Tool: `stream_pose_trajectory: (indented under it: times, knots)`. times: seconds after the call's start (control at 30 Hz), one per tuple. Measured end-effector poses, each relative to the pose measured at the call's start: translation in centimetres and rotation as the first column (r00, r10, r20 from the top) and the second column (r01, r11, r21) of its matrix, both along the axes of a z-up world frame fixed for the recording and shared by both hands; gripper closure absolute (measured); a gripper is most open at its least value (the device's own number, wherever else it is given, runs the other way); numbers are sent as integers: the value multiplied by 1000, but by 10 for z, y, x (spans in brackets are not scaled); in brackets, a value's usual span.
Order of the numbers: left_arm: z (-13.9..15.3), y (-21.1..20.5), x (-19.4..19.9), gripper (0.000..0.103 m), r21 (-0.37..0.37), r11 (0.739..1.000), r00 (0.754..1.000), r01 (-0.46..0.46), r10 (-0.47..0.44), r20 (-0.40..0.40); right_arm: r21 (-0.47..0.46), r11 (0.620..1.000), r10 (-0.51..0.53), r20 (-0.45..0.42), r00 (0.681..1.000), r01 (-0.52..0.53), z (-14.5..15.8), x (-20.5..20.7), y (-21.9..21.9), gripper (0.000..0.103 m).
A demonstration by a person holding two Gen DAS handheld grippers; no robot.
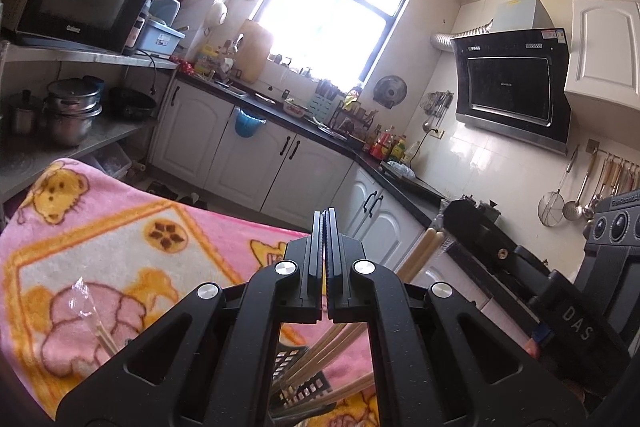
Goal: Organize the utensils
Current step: 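Lower the left tool's chopsticks into the caddy and open while the right tool releases its pair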
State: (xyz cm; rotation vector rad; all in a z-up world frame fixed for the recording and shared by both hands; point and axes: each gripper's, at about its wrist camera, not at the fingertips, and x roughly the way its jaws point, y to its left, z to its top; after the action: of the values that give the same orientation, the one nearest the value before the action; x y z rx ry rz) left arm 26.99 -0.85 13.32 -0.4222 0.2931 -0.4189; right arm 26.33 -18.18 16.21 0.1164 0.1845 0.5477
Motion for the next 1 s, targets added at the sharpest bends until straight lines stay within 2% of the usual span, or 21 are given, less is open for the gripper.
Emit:
stream_pose_trajectory:
  times: [0.57,0.9,1.0]
  knots:
    - [-31,-5,-6,103,18,1000,997,19,-17,-75,-19,1000,-7,-91,996,6,-39,12,8,100]
    - [-38,-5,-12,103,45,999,995,17,-12,-101,-47,999,-34,-152,988,28,-58,11,3,99]
    - [-39,-4,-16,103,52,998,994,20,-14,-109,-52,998,-53,-154,987,45,-61,7,0,95]
